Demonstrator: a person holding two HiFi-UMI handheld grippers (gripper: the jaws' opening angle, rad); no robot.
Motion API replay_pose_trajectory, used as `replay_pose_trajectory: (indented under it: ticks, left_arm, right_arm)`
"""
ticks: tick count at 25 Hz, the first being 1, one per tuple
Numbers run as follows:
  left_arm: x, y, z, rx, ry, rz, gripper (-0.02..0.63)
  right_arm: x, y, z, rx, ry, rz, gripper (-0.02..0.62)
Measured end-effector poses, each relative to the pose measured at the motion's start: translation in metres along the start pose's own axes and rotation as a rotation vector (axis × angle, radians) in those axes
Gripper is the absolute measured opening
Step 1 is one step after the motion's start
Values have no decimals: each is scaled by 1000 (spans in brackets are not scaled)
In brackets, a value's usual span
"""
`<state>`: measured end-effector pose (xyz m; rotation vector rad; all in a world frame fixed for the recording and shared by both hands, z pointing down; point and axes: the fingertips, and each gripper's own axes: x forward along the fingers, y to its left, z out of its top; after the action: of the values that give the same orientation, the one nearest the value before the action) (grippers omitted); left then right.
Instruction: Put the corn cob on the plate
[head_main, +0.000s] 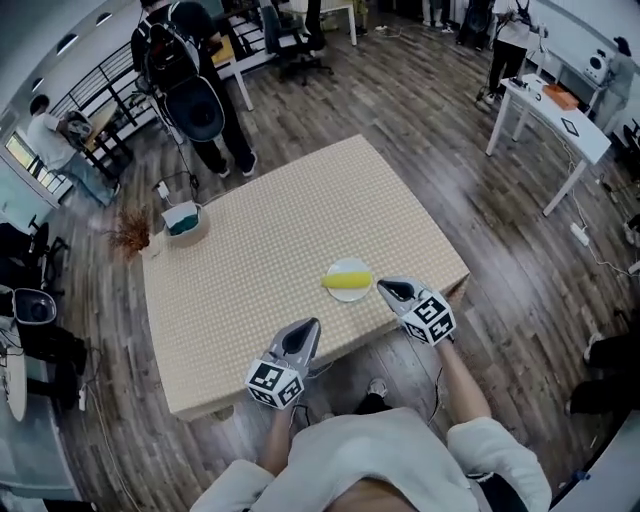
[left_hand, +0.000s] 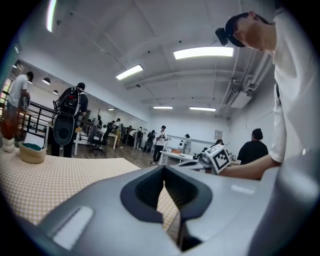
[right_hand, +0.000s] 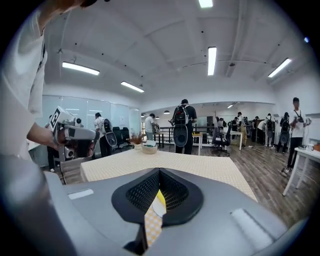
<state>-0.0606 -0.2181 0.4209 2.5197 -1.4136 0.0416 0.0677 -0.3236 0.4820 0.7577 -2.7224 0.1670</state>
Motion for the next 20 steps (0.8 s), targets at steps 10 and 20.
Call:
replay_pose_trajectory:
  ticks: [10,20]
  left_arm:
    - [-61,-7,11,42,-38,-87,8]
    - [-157,3,-18,7,-24,-138,8]
  right_arm:
    - [-43,88,37,96,-164,-131,0]
    - [-50,218,21,156,-190,-254,-2]
